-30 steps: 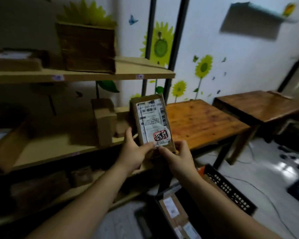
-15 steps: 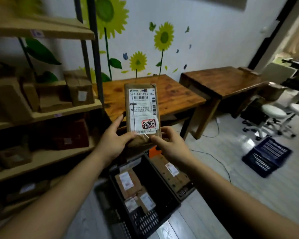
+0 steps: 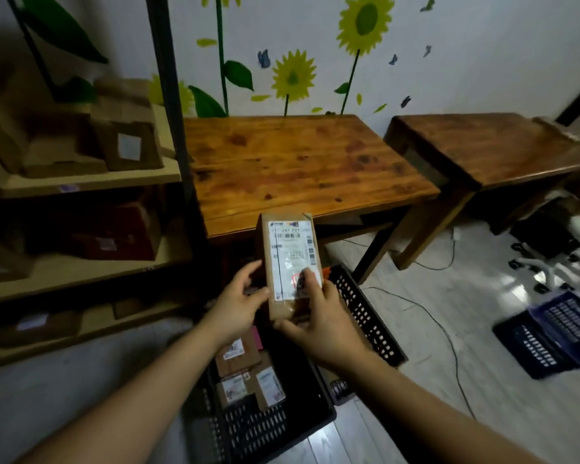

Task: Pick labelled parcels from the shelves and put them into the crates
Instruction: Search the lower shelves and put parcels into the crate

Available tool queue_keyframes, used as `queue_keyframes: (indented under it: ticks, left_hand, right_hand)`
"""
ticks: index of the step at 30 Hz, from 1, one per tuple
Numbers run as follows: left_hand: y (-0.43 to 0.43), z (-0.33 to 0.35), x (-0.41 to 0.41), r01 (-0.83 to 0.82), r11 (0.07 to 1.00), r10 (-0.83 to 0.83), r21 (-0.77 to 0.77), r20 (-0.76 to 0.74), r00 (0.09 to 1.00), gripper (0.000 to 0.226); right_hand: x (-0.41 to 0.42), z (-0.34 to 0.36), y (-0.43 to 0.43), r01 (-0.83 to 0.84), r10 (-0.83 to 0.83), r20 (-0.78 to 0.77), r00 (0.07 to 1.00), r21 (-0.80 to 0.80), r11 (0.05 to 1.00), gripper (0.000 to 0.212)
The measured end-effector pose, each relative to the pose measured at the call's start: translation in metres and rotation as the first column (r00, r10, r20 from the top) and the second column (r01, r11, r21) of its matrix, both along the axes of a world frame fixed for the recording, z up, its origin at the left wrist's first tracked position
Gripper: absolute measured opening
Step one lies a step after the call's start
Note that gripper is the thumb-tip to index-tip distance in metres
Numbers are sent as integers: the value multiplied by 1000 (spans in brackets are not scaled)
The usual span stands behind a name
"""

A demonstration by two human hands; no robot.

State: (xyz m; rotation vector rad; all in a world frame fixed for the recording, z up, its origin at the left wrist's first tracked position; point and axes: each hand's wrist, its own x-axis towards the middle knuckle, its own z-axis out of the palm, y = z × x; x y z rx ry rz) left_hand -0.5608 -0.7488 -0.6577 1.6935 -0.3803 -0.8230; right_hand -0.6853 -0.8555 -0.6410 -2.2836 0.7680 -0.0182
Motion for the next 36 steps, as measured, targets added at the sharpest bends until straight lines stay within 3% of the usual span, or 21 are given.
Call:
queue_keyframes:
  ticks: [9, 14, 17, 19, 21, 23, 28, 31, 36]
  left_hand:
    - [-58, -82, -1, -193, 981, 192, 8, -120, 974, 45]
    - [-81, -174, 1, -217, 972, 228, 92, -123, 966, 43]
    - [-77, -252, 15, -205, 954, 220, 217, -45, 974, 53]
    - [-69, -315, 28, -173, 913, 152, 369, 85, 985, 63]
    - [-63, -377, 38, -103, 807, -51, 582, 243, 969, 71]
    - [-62, -429, 42, -29, 708, -228, 705, 267, 936, 80]
    - [-64, -528, 51, 100, 525, -521, 845, 226, 823, 112]
    - [-62, -573, 55, 100, 438, -602, 894, 208, 771, 119]
    - [-53, -625, 66, 13, 448, -560, 894, 269, 784, 114]
  right_hand:
    - [30, -85, -69, -192, 179, -106, 978, -136, 972, 111]
    - [35, -171, -101, -267, 241, -181, 954, -140, 953, 100]
    - [41, -238, -112, -269, 231, -239, 943, -139, 953, 101]
    - [47, -288, -116, -250, 210, -256, 943, -132, 959, 102]
    - [52, -341, -118, -231, 193, -254, 948, -128, 964, 102]
    - [55, -394, -119, -230, 193, -250, 949, -130, 964, 102]
    - [68, -506, -116, -251, 208, -256, 944, -148, 957, 99]
    - [80, -560, -114, -223, 183, -235, 955, -157, 962, 97]
    - [99, -619, -121, -188, 159, -220, 962, -121, 975, 95]
